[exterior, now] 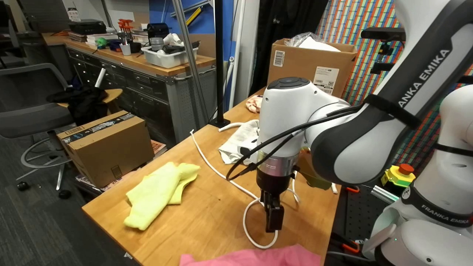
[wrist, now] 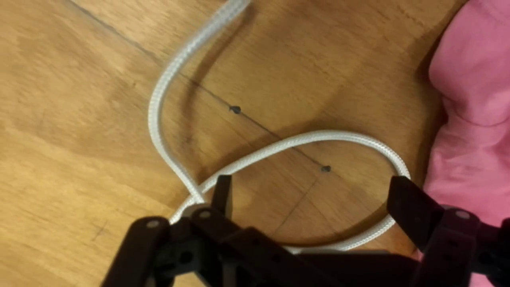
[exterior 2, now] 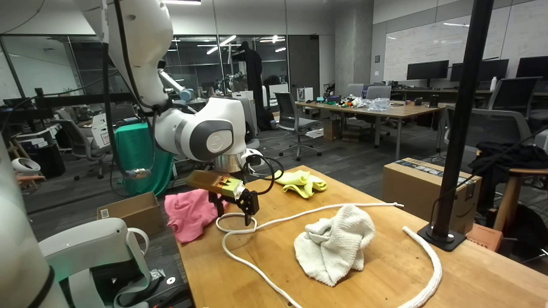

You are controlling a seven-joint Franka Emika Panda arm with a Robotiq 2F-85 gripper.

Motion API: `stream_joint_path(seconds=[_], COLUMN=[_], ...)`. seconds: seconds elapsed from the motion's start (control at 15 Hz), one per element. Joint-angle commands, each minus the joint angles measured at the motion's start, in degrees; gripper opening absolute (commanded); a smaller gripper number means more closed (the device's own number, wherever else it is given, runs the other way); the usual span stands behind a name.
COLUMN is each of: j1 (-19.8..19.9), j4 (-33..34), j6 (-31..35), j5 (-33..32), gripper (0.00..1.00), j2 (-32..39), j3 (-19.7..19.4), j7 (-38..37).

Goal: Separate all the items on the table.

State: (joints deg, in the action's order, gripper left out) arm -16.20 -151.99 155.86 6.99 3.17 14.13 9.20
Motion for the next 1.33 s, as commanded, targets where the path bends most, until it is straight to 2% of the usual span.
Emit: stream_joint_path(seconds=[0.0, 0.2, 0.73, 1.27], j1=[1.0, 1.66, 2.94, 2.54], j4=[-0.02, 0.0, 1.31, 1.71], j6=[1.48, 2.05, 2.81, 2.61], j5=[-3.47, -6.23, -19.88, -22.75], gripper=[1.0, 1.0, 1.0, 1.0], j2=[0.36, 0.45, 3.6, 5.2], j3=[-0.08, -0.72, -4.58, -5.81], j7=[-2.59, -4.36, -14.62, -17.7])
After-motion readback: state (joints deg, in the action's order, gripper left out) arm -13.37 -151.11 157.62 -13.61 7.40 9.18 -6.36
